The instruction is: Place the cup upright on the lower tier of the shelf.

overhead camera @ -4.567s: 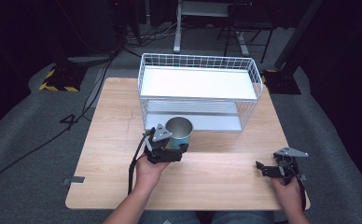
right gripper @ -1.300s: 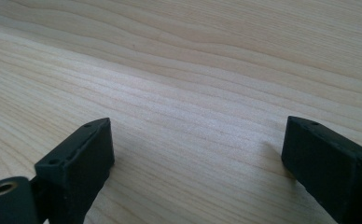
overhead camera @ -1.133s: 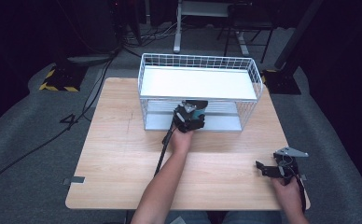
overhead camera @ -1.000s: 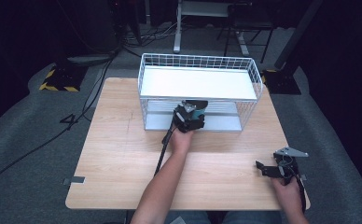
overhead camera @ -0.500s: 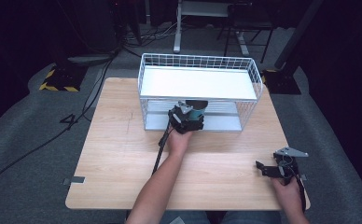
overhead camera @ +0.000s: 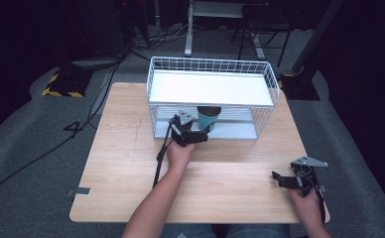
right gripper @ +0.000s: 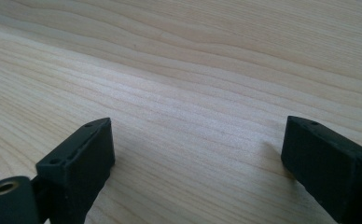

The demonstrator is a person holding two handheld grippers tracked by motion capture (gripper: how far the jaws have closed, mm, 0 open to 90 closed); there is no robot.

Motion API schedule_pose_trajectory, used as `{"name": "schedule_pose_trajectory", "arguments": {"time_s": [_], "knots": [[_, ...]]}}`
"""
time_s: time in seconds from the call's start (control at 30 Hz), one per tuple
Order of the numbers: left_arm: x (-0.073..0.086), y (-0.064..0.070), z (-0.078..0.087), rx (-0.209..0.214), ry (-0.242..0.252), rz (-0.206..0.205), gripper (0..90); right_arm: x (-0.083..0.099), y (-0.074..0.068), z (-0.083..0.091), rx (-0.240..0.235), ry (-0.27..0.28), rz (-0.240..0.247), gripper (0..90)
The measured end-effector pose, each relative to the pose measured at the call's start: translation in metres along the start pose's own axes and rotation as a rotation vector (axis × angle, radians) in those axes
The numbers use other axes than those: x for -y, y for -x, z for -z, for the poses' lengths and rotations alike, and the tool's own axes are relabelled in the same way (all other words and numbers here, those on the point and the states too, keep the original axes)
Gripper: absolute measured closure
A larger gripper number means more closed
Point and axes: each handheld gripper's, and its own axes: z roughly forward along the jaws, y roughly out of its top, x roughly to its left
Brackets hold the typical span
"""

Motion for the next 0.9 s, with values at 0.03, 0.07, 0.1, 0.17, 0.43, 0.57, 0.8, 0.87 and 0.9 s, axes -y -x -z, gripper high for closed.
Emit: {"name": "schedule_pose_trajectory", "arguments": {"time_s": [0.03, 0.07, 0.1, 0.17, 0.43, 0.57, 0.8, 0.87, 0.9], "knots": [[0.000, 0.000, 0.004, 0.003, 0.000, 0.004, 5.8, 0.000, 0.000, 0.000, 0.000, 0.000, 0.000, 9.9], [0.001, 0.000, 0.008, 0.001, 0.000, 0.002, 5.7, 0.000, 0.000, 0.000, -0.006, -0.002, 0.003, 10.1], [0.001, -0.001, 0.013, 0.000, 0.004, 0.001, 5.7, -0.001, 0.000, 0.000, -0.009, -0.003, 0.008, 10.2], [0.001, -0.001, 0.017, 0.001, 0.003, 0.001, 5.7, -0.001, 0.000, -0.001, -0.013, -0.002, 0.013, 10.2], [0.005, 0.000, 0.057, 0.013, 0.012, -0.021, 5.8, -0.002, 0.000, -0.002, -0.021, -0.003, 0.021, 10.2], [0.006, 0.001, 0.069, 0.027, 0.006, -0.025, 5.8, -0.002, 0.000, -0.002, -0.027, -0.002, 0.024, 9.9], [0.012, 0.003, 0.101, 0.047, 0.015, -0.033, 5.9, -0.003, 0.000, -0.003, -0.031, -0.004, 0.025, 9.7], [0.016, 0.003, 0.108, 0.050, 0.016, -0.030, 5.9, -0.003, 0.000, -0.003, -0.031, -0.004, 0.025, 9.7], [0.018, 0.002, 0.111, 0.051, 0.011, -0.028, 5.9, -0.003, 0.000, -0.003, -0.031, -0.004, 0.026, 9.7]]}}
